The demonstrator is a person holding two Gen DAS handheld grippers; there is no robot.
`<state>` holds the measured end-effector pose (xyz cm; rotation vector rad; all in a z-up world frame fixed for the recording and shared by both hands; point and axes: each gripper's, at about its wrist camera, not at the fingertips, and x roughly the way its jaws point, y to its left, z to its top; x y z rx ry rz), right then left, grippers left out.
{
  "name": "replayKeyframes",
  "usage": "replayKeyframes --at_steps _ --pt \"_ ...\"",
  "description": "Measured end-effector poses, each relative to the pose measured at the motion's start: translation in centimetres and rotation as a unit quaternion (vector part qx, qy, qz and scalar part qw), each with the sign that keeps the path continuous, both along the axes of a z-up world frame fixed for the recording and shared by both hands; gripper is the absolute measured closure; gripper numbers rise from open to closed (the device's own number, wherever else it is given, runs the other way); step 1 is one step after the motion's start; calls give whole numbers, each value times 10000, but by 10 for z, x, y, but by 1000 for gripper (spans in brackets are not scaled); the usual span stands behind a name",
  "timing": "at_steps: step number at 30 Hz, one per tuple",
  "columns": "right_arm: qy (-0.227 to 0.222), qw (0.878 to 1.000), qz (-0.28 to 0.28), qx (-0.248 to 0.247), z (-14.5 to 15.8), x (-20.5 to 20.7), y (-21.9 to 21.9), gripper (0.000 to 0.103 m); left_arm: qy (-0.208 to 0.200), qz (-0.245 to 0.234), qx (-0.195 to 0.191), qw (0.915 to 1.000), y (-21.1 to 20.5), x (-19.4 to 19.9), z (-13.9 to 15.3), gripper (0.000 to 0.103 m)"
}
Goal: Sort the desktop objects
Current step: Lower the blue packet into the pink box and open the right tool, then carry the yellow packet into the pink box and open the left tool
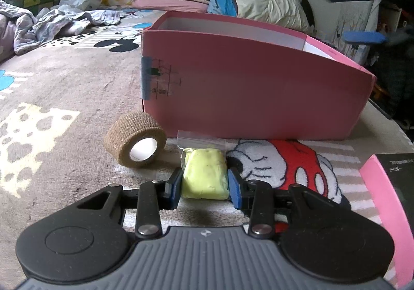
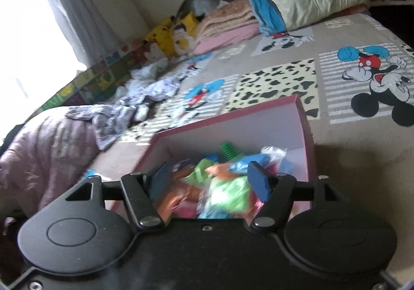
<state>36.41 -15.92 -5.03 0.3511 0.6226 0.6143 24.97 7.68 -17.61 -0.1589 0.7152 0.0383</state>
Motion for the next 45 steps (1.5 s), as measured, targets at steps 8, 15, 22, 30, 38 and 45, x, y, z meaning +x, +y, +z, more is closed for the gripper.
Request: replayKeyframes --at_steps 8,15,22,30,38,45 --pt "127 9992 352 148 -9 -73 -18 27 -30 -61 123 9999 -3 -9 18 68" --pt "282 9983 475 -184 -30 -118 -20 25 -54 -141 210 9997 -7 -21 35 68" --pt "461 9960 690 -333 -50 -156 -15 23 -199 -251 269 9991 -10 -39 51 68" --pt "650 9933 885 -366 -72 -200 -14 23 -258 -314 213 9989 -5 -58 62 68" --pt "282 9902 1151 -737 -79 -223 3 23 -274 -506 361 9977 -15 -45 80 68" --pt "263 9882 1317 -739 -91 -233 9 23 -369 -664 563 9955 -27 -24 99 68"
